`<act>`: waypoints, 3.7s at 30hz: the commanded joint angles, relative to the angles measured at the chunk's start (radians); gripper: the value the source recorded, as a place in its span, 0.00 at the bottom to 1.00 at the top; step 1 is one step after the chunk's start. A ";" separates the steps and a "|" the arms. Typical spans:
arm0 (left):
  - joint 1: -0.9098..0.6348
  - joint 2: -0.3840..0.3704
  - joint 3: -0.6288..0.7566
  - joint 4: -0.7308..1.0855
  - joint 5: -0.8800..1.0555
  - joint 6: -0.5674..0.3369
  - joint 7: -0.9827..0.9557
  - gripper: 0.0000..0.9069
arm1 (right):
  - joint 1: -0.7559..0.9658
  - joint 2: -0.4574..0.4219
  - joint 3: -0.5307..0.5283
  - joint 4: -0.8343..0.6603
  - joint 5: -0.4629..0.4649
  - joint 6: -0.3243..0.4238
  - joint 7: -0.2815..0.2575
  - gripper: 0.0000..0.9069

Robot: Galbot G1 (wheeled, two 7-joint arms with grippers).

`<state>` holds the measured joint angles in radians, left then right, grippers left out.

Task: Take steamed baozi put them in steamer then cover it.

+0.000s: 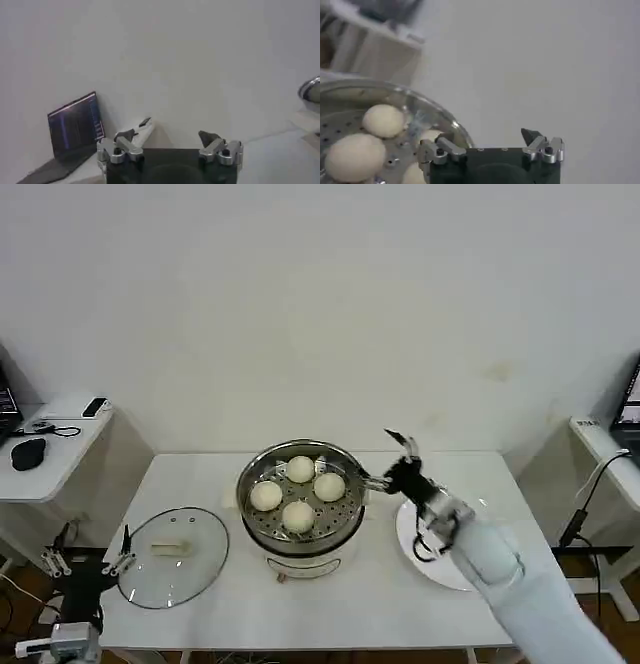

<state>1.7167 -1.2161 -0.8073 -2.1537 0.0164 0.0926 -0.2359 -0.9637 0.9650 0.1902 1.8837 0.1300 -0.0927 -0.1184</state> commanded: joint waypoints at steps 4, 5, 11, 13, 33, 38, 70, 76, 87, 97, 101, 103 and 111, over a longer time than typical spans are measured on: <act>-0.017 0.090 0.023 0.259 0.729 -0.156 -0.023 1.00 | -0.677 0.430 0.642 0.065 -0.147 0.325 0.010 1.00; -0.021 0.106 0.025 0.275 0.767 -0.160 -0.027 1.00 | -0.678 0.429 0.644 0.066 -0.148 0.323 0.010 1.00; -0.096 0.173 0.084 0.417 0.920 -0.178 -0.048 1.00 | -0.696 0.439 0.681 0.111 -0.151 0.296 0.020 1.00; -0.125 0.176 0.108 0.456 0.969 -0.182 -0.045 1.00 | -0.701 0.448 0.682 0.120 -0.152 0.291 0.020 1.00; -0.219 0.186 0.204 0.551 1.046 -0.168 0.021 1.00 | -0.731 0.439 0.697 0.124 -0.121 0.278 0.009 1.00; -0.245 0.195 0.212 0.572 1.054 -0.165 0.025 1.00 | -0.733 0.439 0.697 0.124 -0.124 0.279 0.009 1.00; -0.502 0.205 0.318 0.782 1.092 -0.166 0.028 0.76 | -0.753 0.496 0.676 0.113 -0.156 0.284 0.010 1.00; -0.506 0.199 0.323 0.787 1.091 -0.172 0.027 0.00 | -0.750 0.501 0.673 0.108 -0.160 0.284 0.012 1.00; -0.495 0.189 0.299 0.783 1.121 -0.193 0.010 0.00 | -0.749 0.500 0.660 0.112 -0.164 0.283 0.009 1.00; -0.365 0.167 0.222 0.603 1.067 -0.095 -0.011 0.00 | -0.753 0.491 0.648 0.127 -0.166 0.281 0.008 1.00; -0.300 0.141 0.193 0.494 1.063 -0.023 0.004 0.00 | -0.750 0.482 0.638 0.128 -0.167 0.281 0.007 1.00; -0.279 0.139 0.184 0.427 1.063 0.018 0.022 0.00 | -0.748 0.478 0.636 0.129 -0.167 0.281 0.006 1.00; -0.214 0.156 0.098 0.260 1.048 0.090 0.161 0.00 | -0.746 0.465 0.631 0.142 -0.166 0.283 -0.003 1.00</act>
<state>1.3984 -1.0573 -0.6186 -1.6486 1.0921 0.0653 -0.1965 -1.7099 1.4379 0.8269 2.0199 -0.0386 0.1908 -0.1177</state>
